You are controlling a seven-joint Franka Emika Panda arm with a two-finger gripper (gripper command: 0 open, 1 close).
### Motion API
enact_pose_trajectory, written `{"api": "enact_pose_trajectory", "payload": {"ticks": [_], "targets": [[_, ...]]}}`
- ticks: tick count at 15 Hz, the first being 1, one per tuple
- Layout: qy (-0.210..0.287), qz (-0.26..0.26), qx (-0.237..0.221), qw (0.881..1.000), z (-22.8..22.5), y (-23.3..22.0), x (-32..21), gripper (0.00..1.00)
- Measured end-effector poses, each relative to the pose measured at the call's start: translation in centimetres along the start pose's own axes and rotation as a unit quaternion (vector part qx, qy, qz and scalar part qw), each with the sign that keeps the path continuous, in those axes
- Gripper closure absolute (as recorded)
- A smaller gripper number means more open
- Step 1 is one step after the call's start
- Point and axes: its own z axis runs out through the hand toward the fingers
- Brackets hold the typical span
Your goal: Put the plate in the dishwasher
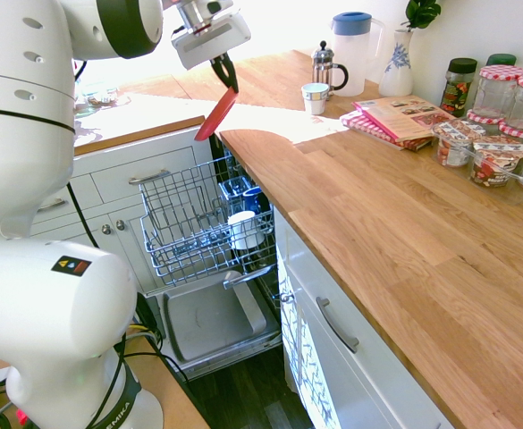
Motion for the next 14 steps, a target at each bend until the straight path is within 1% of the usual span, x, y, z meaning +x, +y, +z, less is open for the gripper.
{"api": "enact_pose_trajectory", "payload": {"ticks": [2, 4, 6, 8, 9, 10, 11, 12, 14], "targets": [[0.044, -0.047, -0.03, 0.997, 0.7, -4.5, -5.5, 1.0], [0.083, -0.099, -0.061, 0.99, 3.5, -8.0, -11.2, 1.0], [0.12, -0.153, -0.096, 0.976, 8.5, -10.6, -15.9, 1.0], [0.155, -0.198, -0.13, 0.959, 13.0, -12.3, -18.9, 1.0], [0.173, -0.216, -0.141, 0.951, 14.3, -13.1, -20.2, 1.0], [0.183, -0.226, -0.146, 0.945, 14.7, -13.9, -21.4, 1.0], [0.187, -0.232, -0.146, 0.943, 14.1, -14.7, -22.4, 1.0], [0.183, -0.237, -0.145, 0.943, 13.6, -15.2, -23.2, 0.0], [0.141, -0.247, -0.152, 0.947, 14.2, -16.0, -23.9, 0.0]]}}
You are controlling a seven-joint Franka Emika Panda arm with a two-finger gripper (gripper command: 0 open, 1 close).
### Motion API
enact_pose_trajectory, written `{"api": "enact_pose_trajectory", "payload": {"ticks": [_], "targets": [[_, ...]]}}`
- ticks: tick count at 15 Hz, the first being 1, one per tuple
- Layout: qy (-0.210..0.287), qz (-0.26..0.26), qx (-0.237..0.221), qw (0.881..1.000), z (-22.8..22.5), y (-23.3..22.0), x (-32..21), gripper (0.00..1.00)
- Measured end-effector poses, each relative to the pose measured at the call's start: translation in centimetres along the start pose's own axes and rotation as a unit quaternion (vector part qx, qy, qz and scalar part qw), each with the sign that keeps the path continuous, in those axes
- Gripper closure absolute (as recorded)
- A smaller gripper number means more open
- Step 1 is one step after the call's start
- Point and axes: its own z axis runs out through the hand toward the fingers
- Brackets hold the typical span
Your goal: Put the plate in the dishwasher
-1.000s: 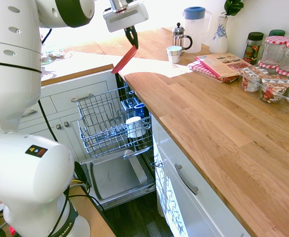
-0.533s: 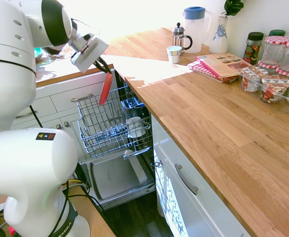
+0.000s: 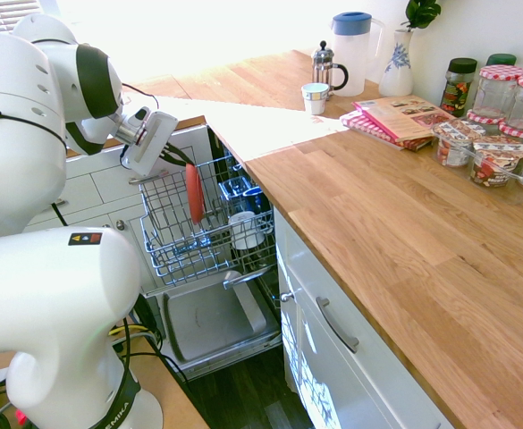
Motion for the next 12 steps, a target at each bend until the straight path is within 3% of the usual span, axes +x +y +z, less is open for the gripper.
{"api": "enact_pose_trajectory", "payload": {"ticks": [2, 7, 12], "targets": [[-0.051, -0.013, 0.012, 0.999, 0.9, -1.0, 0.0, 0.0], [-0.124, -0.027, 0.037, 0.991, 1.6, -1.8, 1.1, 0.0], [-0.16, -0.017, 0.068, 0.985, 0.1, -0.2, 2.8, 0.0]]}}
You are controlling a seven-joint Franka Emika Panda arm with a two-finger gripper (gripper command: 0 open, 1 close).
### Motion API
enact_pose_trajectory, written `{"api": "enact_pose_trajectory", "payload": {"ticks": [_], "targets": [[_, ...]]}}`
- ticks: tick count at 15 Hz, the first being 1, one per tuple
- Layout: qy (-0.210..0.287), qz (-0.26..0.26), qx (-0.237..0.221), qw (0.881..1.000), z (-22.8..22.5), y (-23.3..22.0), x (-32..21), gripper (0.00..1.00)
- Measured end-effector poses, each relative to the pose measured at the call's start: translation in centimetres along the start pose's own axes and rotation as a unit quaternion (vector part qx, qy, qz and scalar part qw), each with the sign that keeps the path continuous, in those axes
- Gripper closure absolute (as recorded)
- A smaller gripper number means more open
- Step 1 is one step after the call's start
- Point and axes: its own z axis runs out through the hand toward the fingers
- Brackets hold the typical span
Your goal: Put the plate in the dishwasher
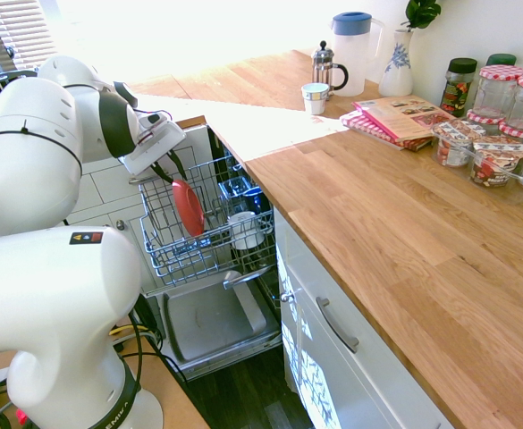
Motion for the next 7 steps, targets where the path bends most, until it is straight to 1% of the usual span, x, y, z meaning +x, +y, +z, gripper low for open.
{"api": "enact_pose_trajectory", "payload": {"ticks": [3, 4, 6, 7], "targets": [[-0.013, 0.017, 0.019, 1.0, -1.3, 1.8, 1.2, 0.0], [-0.02, 0.028, 0.031, 0.999, -1.8, 3.2, 2.1, 0.0], [-0.034, 0.058, 0.058, 0.996, -2.7, 7.7, 5.0, 0.0], [-0.043, 0.078, 0.076, 0.993, -3.1, 11.4, 7.0, 0.0]]}}
